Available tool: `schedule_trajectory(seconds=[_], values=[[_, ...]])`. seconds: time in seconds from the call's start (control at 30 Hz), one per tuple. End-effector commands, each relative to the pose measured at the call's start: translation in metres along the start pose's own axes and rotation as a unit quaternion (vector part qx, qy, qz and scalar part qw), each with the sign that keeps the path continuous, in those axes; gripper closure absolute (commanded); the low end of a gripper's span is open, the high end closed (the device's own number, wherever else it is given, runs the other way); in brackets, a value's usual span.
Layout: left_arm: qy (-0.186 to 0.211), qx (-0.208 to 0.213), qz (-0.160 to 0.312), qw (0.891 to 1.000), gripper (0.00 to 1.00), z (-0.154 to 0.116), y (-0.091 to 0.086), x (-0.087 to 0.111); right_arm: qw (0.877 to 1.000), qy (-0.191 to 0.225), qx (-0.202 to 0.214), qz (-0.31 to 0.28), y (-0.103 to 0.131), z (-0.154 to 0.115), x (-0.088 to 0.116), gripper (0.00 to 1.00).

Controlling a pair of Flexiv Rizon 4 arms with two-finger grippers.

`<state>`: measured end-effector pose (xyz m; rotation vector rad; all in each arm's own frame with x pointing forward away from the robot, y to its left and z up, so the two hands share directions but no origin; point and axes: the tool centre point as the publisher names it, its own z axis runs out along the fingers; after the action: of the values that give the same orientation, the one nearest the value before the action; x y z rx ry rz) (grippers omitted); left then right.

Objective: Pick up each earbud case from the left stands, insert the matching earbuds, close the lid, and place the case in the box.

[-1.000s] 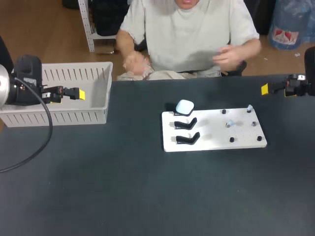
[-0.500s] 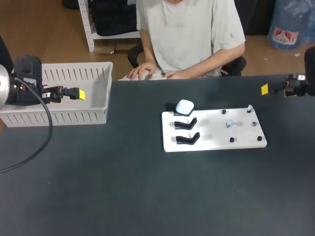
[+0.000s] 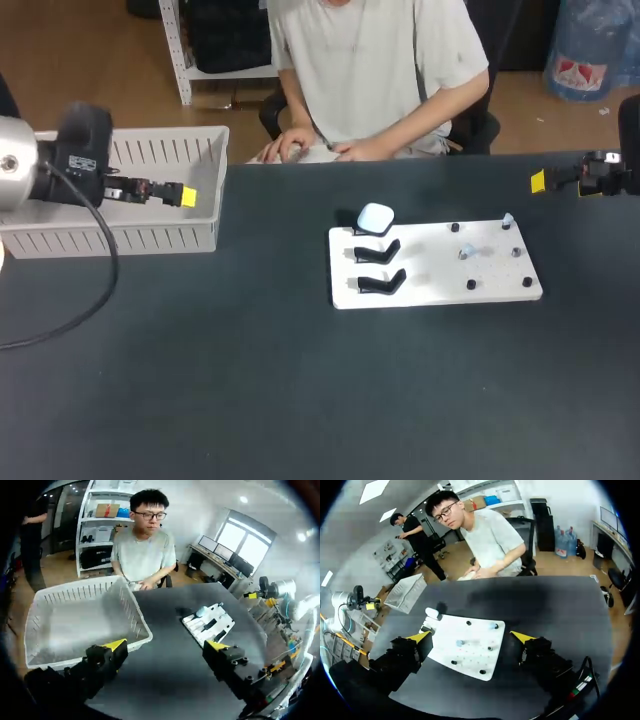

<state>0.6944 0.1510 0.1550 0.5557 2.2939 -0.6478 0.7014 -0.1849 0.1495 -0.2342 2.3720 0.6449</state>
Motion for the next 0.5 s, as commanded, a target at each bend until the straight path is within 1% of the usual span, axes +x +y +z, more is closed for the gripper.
schedule_trajectory(seconds=[0.03,0.1,0.17,0.33,0.5], values=[[-0.017,0.061,0.067,0.996,0.0,0.002,-0.012,0.003,1.0,0.0,0.0,0.0,0.0,0.0,0.0,0.0],[-0.02,0.075,0.102,0.992,0.0,0.003,-0.022,0.003,1.0,0.0,0.0,0.0,0.0,0.0,0.0,0.0],[-0.015,0.099,0.14,0.985,0.0,0.007,-0.028,0.001,1.0,0.0,0.0,0.0,0.0,0.0,0.0,0.0],[-0.004,0.137,0.19,0.972,0.0,0.02,-0.037,-0.003,1.0,0.0,0.0,0.0,0.0,0.0,0.0,0.0],[0.012,0.172,0.242,0.955,0.0,0.033,-0.044,-0.007,1.0,0.0,0.0,0.0,0.0,0.0,0.0,0.0]])
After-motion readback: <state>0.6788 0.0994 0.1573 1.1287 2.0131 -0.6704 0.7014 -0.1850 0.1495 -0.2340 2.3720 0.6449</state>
